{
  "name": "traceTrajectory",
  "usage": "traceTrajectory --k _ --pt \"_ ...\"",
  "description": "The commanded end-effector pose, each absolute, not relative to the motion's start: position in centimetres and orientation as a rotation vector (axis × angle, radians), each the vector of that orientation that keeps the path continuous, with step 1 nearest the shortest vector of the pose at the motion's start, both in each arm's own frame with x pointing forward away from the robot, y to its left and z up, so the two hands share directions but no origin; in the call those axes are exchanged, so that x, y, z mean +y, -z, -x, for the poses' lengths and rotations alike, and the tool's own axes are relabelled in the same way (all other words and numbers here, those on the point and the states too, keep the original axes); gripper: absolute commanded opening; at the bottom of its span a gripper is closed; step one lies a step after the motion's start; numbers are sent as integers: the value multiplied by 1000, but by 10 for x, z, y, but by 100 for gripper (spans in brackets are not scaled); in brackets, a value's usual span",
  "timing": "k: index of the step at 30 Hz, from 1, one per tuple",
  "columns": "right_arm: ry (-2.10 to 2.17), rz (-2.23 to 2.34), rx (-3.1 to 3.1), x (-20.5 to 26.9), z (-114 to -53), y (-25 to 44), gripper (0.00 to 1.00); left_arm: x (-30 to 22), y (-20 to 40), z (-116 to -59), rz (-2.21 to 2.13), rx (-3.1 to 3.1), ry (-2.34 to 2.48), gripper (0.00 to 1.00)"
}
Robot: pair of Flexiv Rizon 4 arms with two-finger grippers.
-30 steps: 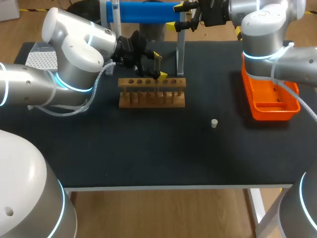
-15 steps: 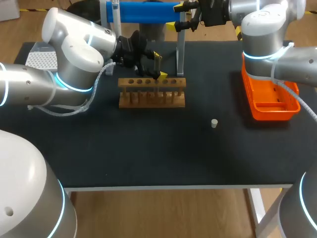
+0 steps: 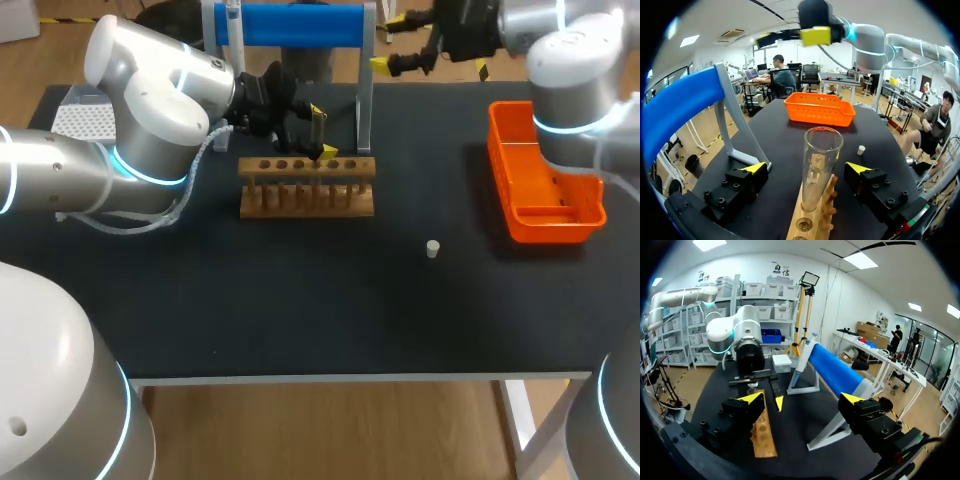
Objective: Invert the test tube, pick up the pipette, mount the tip to pipette, aspirate from beaker and dispense into the tube, eject the tip, return the pipette, and cap with the stopper.
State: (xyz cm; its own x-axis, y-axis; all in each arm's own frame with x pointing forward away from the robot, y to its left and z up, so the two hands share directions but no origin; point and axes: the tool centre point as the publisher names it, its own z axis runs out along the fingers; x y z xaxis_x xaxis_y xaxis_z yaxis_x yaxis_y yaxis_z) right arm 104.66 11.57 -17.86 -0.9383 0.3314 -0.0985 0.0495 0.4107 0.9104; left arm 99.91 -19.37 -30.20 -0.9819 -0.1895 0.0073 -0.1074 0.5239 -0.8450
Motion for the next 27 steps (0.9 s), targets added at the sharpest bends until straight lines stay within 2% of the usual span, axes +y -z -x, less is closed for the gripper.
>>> traceTrajectory --k 1,13,27 --pt "-1522 -363 2390 63 -1001 173 100 -193 302 -1000 258 2671 1471 100" --pt "-1536 -475 2355 -14 -930 202 100 -193 302 -1000 258 2671 1471 100" --pt "-1532 -515 2370 -36 -873 248 100 -193 302 -1000 258 2671 1471 100"
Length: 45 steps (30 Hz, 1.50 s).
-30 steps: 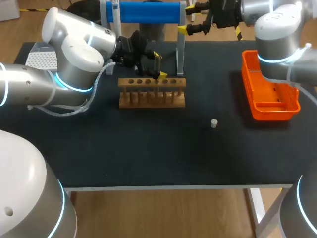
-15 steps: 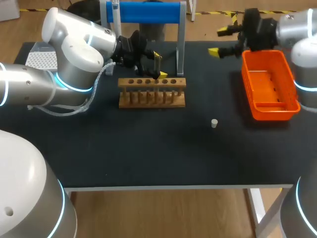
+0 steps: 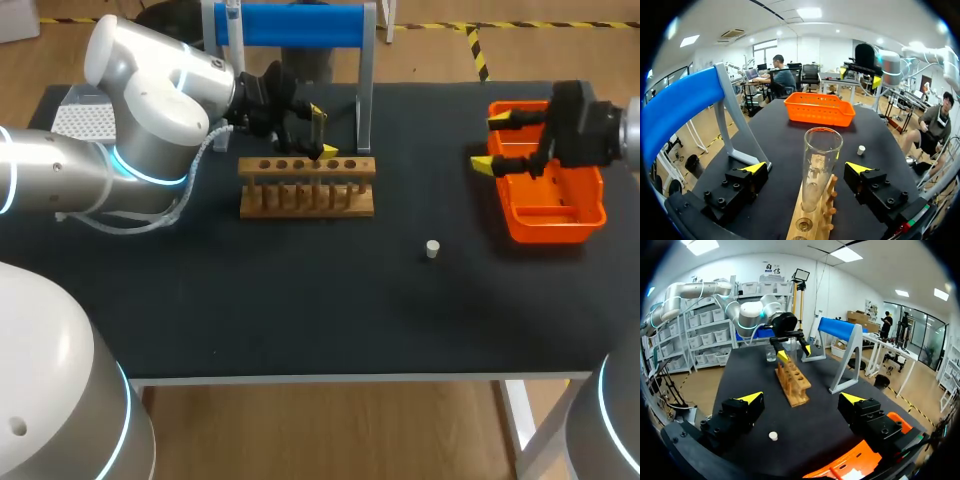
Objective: Invert the test tube, pick up the pipette, mount the tip to pipette, aspirate from beaker and dispense into the tube, eject the tip, return the pipette, and cap with the stopper.
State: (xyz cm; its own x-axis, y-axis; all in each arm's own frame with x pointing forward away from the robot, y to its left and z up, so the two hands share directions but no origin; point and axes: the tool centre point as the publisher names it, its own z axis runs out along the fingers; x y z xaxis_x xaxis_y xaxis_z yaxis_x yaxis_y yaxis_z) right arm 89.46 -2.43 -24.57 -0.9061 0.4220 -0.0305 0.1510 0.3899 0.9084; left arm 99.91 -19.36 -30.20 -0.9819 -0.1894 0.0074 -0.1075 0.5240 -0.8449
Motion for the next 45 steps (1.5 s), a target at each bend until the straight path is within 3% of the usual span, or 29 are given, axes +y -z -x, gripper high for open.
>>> traceTrajectory --k 1,16,45 --pt "-1532 -517 2368 -36 -871 251 100 -193 302 -1000 258 2671 1471 100" --pt "-1448 -582 2441 -35 -842 319 100 -193 302 -1000 258 2671 1471 100" --pt "-1372 -586 2501 12 -822 392 100 -193 302 -1000 258 2671 1471 100"
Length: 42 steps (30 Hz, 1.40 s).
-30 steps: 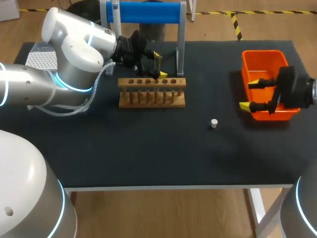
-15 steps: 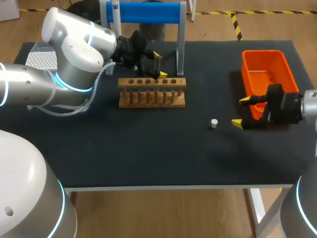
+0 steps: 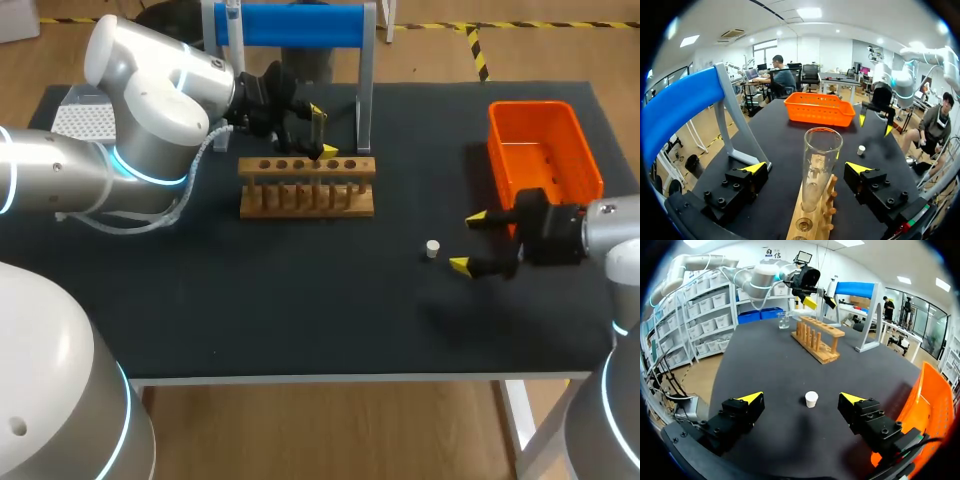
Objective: Invert the test tube, pick up the pipette, mount the tip to pipette, aspirate from beaker and dispense into the tube, eject the tip, return the pipette, and cap with the stopper.
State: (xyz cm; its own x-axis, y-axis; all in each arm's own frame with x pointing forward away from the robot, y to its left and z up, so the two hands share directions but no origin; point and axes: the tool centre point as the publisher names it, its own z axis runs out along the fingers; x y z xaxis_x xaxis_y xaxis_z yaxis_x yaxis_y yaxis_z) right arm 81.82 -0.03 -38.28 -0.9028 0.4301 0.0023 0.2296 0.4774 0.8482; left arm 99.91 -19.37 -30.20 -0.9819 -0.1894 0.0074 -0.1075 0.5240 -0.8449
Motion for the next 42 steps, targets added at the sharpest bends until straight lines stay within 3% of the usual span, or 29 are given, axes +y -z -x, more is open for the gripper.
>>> traceTrajectory --k 1,36,37,42 --pt "-1372 -605 2501 13 -822 394 100 -193 302 -1000 258 2671 1471 100" --pt "-1308 -701 2461 33 -850 425 100 -193 302 -1000 258 2671 1471 100" --pt "-1308 -702 2461 33 -851 425 93 -193 302 -1000 258 2671 1471 100" --pt "-1306 -703 2461 36 -852 427 79 -193 302 -1000 258 2671 1471 100"
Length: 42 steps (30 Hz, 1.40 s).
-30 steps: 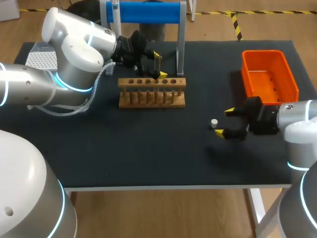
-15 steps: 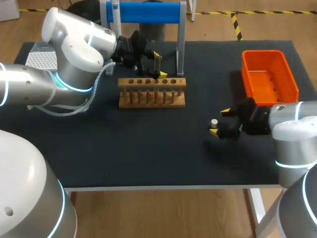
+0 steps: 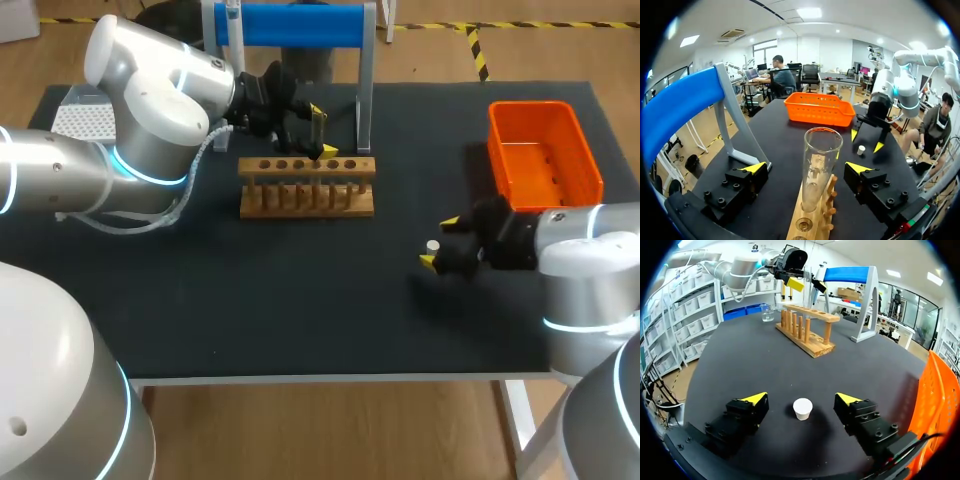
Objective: Invert the test tube, pick up the pipette, mount the tip to pipette, aspirate from beaker and dispense into the tube, eject the tip, return the pipette, and cap with the stopper.
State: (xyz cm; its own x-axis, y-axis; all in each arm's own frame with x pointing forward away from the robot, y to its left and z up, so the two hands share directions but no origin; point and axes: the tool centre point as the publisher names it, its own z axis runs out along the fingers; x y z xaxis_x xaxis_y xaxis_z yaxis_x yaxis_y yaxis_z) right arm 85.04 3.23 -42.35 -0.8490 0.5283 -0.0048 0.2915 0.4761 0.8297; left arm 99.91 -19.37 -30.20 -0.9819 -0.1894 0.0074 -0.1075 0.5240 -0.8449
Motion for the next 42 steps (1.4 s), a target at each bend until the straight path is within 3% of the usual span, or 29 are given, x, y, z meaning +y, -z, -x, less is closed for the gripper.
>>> traceTrajectory --k 1,3,7,13,18,20,26,29,31,36,41,42 --pt "-1306 -704 2461 37 -852 427 74 -193 302 -1000 258 2671 1471 100" --pt "-1305 -705 2461 38 -853 428 69 -193 302 -1000 258 2671 1471 100" --pt "-1298 -704 2465 39 -853 431 75 -193 302 -1000 258 2671 1471 100" --pt "-1295 -708 2469 40 -855 433 70 -193 302 -1000 258 2671 1471 100" --pt "-1297 -715 2468 40 -856 433 62 -193 302 -1000 258 2671 1471 100" --pt "-1297 -719 2466 39 -857 434 55 -193 302 -1000 258 2671 1471 100" --pt "-1295 -723 2464 39 -857 434 48 -193 302 -1000 258 2671 1471 100" --pt "-1294 -723 2465 39 -857 434 40 -193 302 -1000 258 2671 1471 100" --pt "-1294 -723 2465 39 -857 434 27 -193 302 -1000 258 2671 1471 100" --pt "-1292 -723 2466 39 -858 435 20 -193 302 -1000 258 2671 1471 100" --pt "-1291 -723 2467 39 -858 435 0 -193 302 -1000 258 2671 1471 100" --pt "-1291 -722 2467 39 -858 435 0 -193 302 -1000 258 2671 1471 100"
